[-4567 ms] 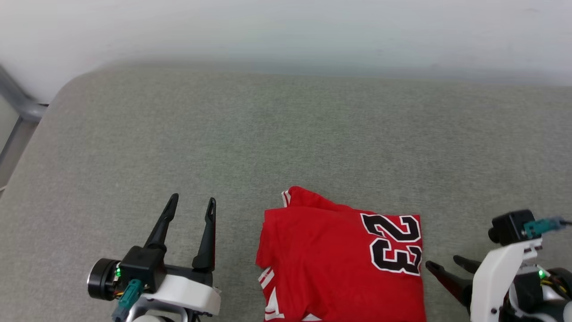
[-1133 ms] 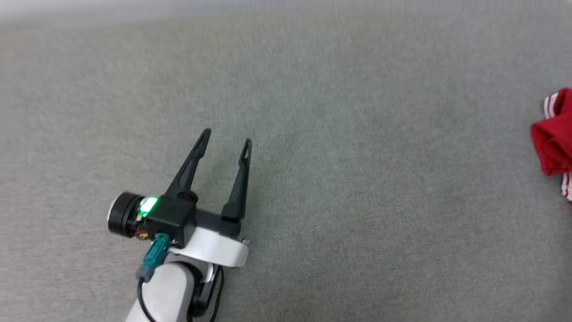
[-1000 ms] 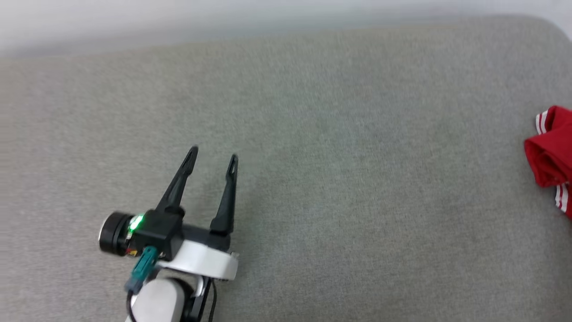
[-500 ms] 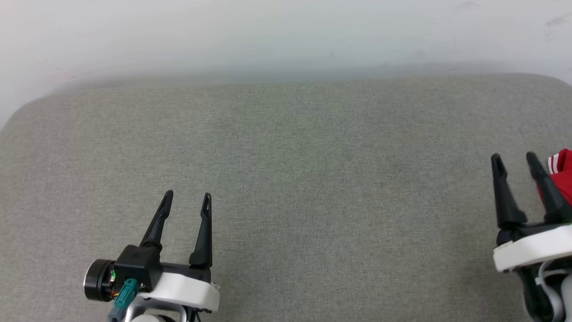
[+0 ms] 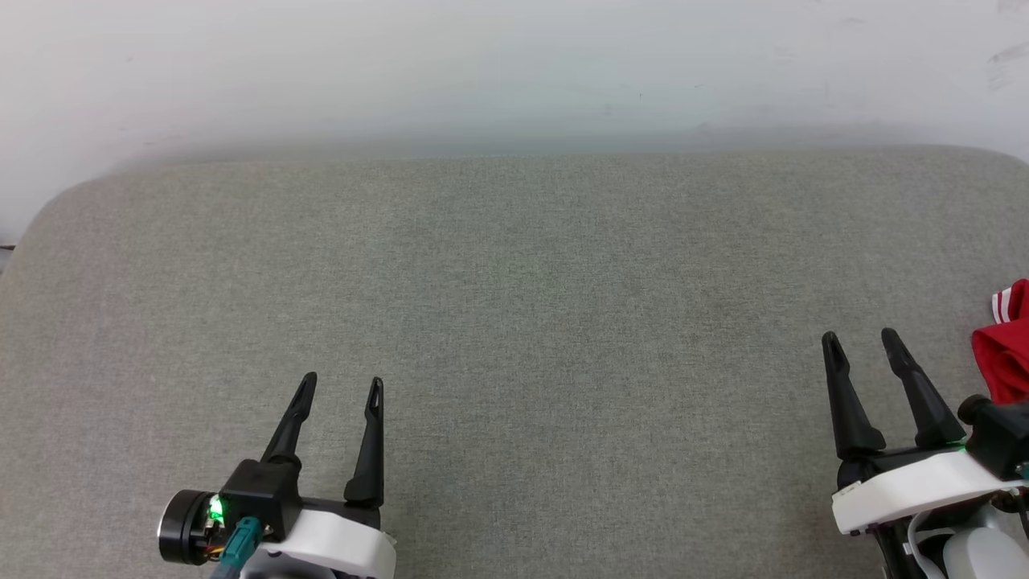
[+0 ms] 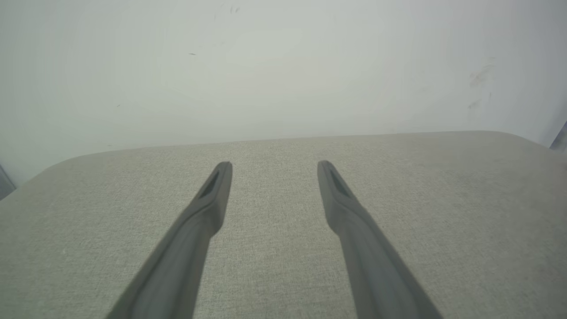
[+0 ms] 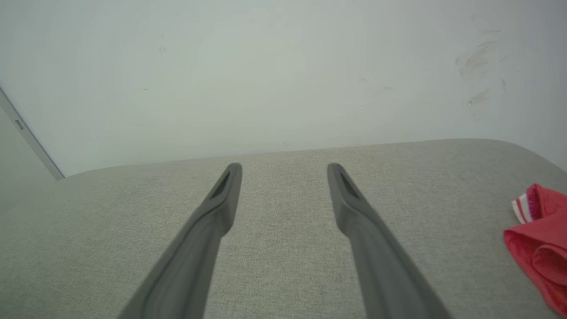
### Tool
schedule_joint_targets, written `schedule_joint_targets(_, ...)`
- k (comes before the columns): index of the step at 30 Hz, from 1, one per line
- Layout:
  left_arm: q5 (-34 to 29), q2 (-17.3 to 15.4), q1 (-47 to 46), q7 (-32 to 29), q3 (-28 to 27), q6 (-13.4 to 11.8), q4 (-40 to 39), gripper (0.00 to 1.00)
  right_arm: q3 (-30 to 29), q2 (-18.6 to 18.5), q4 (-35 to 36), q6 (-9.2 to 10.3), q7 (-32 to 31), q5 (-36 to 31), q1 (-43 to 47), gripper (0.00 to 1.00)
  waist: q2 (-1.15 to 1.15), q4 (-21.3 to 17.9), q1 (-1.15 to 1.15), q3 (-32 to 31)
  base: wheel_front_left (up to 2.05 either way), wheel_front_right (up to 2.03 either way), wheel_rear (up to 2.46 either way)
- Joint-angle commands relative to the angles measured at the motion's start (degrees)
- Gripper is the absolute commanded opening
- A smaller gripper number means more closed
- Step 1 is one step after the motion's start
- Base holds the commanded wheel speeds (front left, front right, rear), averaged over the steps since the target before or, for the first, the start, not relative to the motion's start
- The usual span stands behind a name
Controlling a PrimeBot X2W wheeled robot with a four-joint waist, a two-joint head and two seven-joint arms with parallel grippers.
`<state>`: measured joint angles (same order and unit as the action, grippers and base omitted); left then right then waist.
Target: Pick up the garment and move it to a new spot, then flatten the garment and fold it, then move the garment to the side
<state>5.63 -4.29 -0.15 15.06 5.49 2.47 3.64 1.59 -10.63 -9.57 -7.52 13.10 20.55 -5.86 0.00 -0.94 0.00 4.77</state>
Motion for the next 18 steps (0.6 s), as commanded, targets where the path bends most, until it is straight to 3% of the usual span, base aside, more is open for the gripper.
schedule_joint_targets(1, -0.6, 0.4, 0.6, 0.1, -0.1, -0.3, 0.1, 1.0, 0.1, 0.4, -0.3, 0.07, 0.4, -1.0, 0.2, 1.0, 0.0, 0.0, 0.0, 0.0, 0.0, 0.0, 0.0)
schedule_joint_targets(18, -3.0, 1.1, 0.2, 0.1, -1.0, -1.0, -1.4, 1.0, -0.1, 1.0, 0.0, 0.06, 1.1, -4.0, -0.2, 1.0, 0.0, -0.3, 0.0, 0.2, 0.0, 0.0, 0.0)
